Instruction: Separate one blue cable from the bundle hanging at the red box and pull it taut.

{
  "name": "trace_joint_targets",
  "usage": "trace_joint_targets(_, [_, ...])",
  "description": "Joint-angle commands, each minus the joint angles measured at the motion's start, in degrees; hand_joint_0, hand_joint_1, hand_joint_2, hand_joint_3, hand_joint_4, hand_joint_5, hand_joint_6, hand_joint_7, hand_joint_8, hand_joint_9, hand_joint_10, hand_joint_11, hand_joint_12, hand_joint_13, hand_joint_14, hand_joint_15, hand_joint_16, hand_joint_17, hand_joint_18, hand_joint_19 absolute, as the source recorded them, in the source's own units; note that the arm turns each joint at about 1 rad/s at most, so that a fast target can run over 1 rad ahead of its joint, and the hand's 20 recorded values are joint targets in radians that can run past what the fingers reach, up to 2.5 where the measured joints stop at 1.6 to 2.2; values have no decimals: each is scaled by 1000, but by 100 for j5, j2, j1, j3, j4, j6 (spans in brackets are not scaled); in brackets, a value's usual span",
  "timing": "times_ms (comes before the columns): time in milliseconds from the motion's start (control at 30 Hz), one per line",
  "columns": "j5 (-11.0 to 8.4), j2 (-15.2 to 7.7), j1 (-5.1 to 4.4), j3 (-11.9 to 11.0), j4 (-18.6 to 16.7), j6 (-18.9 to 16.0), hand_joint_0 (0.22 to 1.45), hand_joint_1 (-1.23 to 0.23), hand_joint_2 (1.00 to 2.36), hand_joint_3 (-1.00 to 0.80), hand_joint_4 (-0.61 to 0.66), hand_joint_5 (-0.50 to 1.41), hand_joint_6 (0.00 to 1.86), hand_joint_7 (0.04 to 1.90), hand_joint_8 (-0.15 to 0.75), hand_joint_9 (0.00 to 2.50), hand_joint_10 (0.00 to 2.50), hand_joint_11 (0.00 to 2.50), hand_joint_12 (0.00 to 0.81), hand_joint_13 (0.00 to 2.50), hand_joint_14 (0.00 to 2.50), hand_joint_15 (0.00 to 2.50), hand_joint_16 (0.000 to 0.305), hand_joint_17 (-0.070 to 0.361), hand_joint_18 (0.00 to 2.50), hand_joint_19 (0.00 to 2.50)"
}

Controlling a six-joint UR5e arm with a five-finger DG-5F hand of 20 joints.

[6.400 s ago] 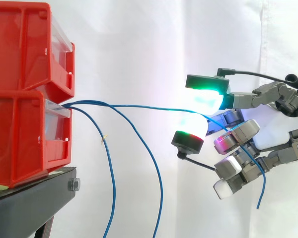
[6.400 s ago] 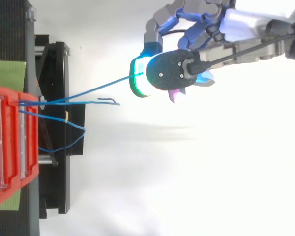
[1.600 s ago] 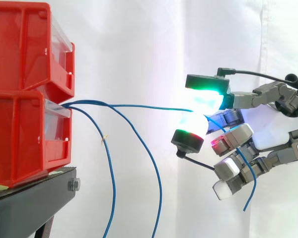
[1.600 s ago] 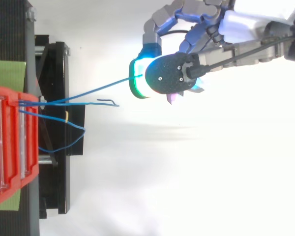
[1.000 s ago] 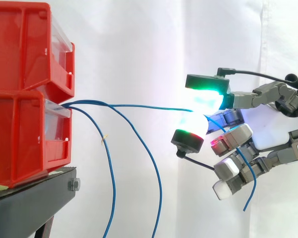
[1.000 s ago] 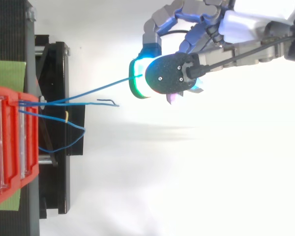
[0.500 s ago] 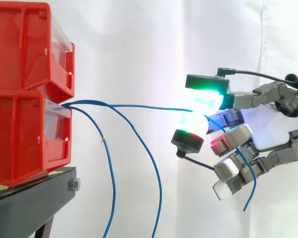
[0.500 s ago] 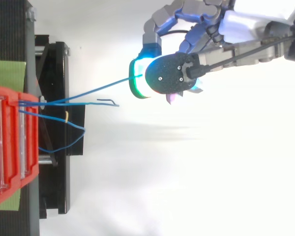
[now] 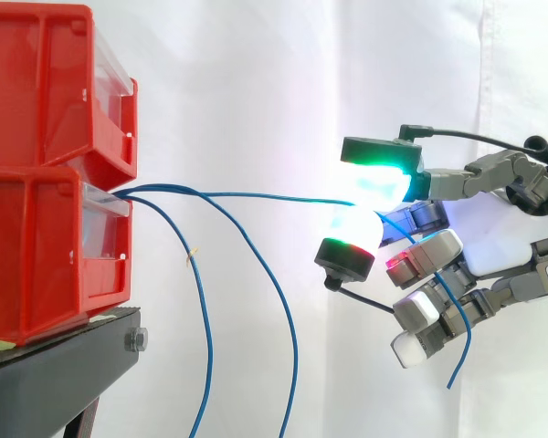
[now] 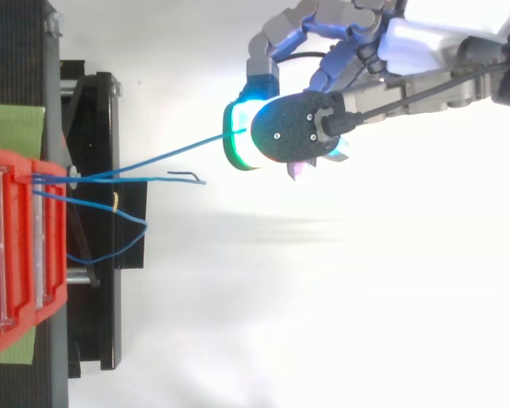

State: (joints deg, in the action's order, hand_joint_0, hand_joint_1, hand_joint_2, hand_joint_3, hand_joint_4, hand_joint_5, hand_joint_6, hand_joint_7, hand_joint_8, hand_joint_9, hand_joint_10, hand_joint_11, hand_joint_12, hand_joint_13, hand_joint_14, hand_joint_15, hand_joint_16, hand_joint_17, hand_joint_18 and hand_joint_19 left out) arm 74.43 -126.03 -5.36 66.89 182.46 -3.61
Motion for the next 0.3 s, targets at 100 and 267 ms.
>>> trace_joint_targets(100, [1, 0, 0, 0, 0, 0, 699, -703, 1020, -279, -192, -204, 928, 1084, 218, 1073, 341, 1625, 310, 880, 24, 744, 38, 85, 622, 550])
trace_joint_targets(267, [-7, 0, 0, 0, 0, 0, 699, -702, 1021, -275, -192, -204, 928, 1085, 224, 1075, 347, 1612, 311, 883, 24, 743, 38, 85, 618, 559])
